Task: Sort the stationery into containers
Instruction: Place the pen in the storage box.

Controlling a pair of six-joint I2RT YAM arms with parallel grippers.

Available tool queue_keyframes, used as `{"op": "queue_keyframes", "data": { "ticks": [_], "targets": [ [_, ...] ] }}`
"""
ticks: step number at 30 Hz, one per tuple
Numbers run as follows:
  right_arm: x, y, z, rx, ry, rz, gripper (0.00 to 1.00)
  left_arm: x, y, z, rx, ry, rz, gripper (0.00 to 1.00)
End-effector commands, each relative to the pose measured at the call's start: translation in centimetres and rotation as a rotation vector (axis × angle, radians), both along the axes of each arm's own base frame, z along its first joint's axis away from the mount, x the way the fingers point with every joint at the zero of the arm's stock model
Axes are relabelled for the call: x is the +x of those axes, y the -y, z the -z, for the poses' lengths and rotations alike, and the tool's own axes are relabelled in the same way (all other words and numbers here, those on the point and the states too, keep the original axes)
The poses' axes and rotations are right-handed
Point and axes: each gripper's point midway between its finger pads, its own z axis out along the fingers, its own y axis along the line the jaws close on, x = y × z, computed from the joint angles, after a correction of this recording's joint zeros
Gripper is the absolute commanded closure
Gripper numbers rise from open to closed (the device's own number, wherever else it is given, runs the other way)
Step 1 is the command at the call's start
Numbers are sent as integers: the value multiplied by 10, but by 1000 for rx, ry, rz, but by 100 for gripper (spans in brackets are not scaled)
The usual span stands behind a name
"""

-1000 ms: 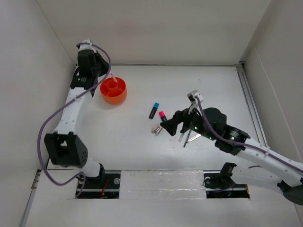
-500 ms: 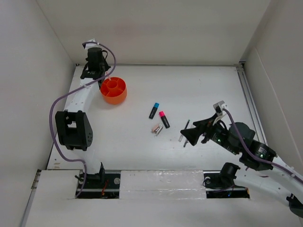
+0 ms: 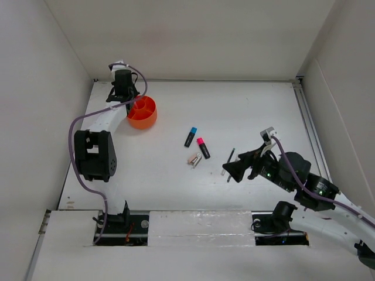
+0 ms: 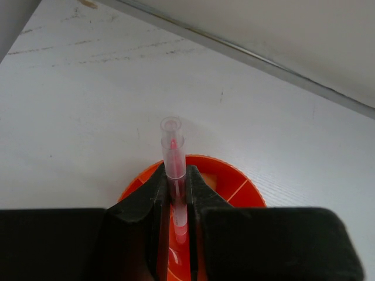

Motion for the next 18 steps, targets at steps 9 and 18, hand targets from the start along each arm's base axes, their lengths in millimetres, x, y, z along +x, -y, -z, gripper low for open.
{"op": "queue_keyframes", "data": {
  "ticks": [9, 18],
  "targets": [
    [-5, 6, -10, 37, 17, 1, 0, 1, 12, 3, 50, 11, 1, 100],
    [-5, 9, -14, 35, 18, 11, 0, -5, 12, 12, 49, -11, 8, 81]
  ]
}}
